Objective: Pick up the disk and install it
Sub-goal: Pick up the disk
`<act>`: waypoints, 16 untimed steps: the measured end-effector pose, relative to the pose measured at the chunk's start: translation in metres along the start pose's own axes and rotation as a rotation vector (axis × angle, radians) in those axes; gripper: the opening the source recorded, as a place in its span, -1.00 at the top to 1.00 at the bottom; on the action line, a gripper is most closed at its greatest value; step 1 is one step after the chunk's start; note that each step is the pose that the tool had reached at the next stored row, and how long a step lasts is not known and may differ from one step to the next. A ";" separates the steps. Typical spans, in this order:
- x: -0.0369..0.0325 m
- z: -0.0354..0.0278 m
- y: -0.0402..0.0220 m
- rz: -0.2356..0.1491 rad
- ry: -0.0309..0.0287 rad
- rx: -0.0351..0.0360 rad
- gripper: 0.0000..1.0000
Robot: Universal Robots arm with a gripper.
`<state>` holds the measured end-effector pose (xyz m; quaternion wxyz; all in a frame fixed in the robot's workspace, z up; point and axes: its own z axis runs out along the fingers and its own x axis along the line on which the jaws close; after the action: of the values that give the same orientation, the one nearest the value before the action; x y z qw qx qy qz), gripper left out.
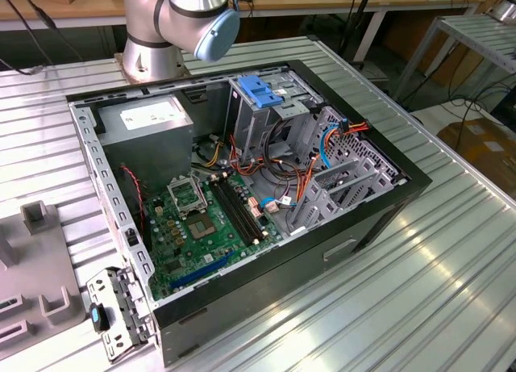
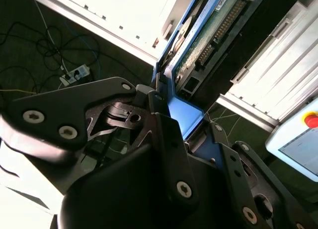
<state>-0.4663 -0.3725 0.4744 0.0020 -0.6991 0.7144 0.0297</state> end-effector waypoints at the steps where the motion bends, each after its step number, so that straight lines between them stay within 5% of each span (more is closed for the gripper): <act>1: -0.0001 -0.0020 0.0001 0.000 -0.0002 -0.0008 0.26; 9: -0.0006 -0.0142 0.0004 0.000 -0.0007 -0.0058 0.26; 12: -0.0014 -0.0318 0.0008 0.000 -0.0039 -0.0137 0.26; 14: -0.0017 -0.0324 -0.0100 0.000 -0.0037 -0.0140 0.26; 16: -0.0017 -0.0324 -0.0115 0.000 -0.0038 -0.0139 0.26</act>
<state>-0.4535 -0.3725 0.5064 -0.0015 -0.6989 0.7143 0.0360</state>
